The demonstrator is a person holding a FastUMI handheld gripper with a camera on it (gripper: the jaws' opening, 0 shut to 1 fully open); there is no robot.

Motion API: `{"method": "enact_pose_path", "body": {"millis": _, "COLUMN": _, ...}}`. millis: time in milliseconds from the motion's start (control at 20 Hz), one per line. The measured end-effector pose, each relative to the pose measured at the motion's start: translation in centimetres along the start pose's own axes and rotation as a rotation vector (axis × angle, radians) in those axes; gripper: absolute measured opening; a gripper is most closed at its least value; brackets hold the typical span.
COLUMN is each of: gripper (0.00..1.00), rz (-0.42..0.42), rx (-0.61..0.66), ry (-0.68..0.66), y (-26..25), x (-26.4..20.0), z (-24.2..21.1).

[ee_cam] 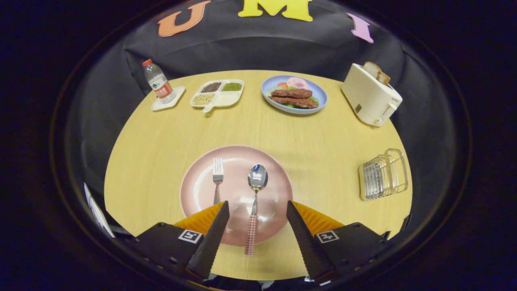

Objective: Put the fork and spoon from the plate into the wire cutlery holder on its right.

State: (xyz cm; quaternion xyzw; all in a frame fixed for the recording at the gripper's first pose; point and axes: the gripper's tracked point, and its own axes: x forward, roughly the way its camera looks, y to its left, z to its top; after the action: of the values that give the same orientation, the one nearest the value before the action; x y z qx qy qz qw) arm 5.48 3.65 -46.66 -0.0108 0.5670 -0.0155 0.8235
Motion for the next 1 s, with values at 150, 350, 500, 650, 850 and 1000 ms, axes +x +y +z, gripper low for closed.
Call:
{"method": "enact_pose_path", "body": {"millis": 150, "gripper": 0.8, "rz": 0.002, "rx": 0.025, "ry": 0.059, "y": 0.2, "x": 1.6, "z": -1.5}}
{"method": "enact_pose_path", "body": {"millis": 350, "gripper": 0.72, "rz": -0.004, "rx": 0.063, "ry": 0.119, "y": 0.1, "x": 3.3, "z": -2.8}}
{"method": "enact_pose_path", "body": {"millis": 500, "gripper": 0.59, "rz": 0.0, "rx": 0.085, "ry": 0.18, "y": 0.6, "x": 4.1, "z": -4.0}}
{"method": "enact_pose_path", "body": {"millis": 650, "gripper": 0.5, "rz": -0.005, "rx": 0.082, "ry": 0.214, "y": 1.1, "x": 4.3, "z": -4.6}}
{"method": "enact_pose_path", "body": {"millis": 850, "gripper": 0.27, "rz": -0.016, "rx": 0.071, "ry": 0.234, "y": 0.9, "x": 4.4, "z": -4.7}}
{"method": "enact_pose_path", "body": {"millis": 1000, "gripper": 0.1, "rz": 0.005, "rx": 0.064, "ry": 0.235, "y": 1.1, "x": 4.4, "z": -4.7}}
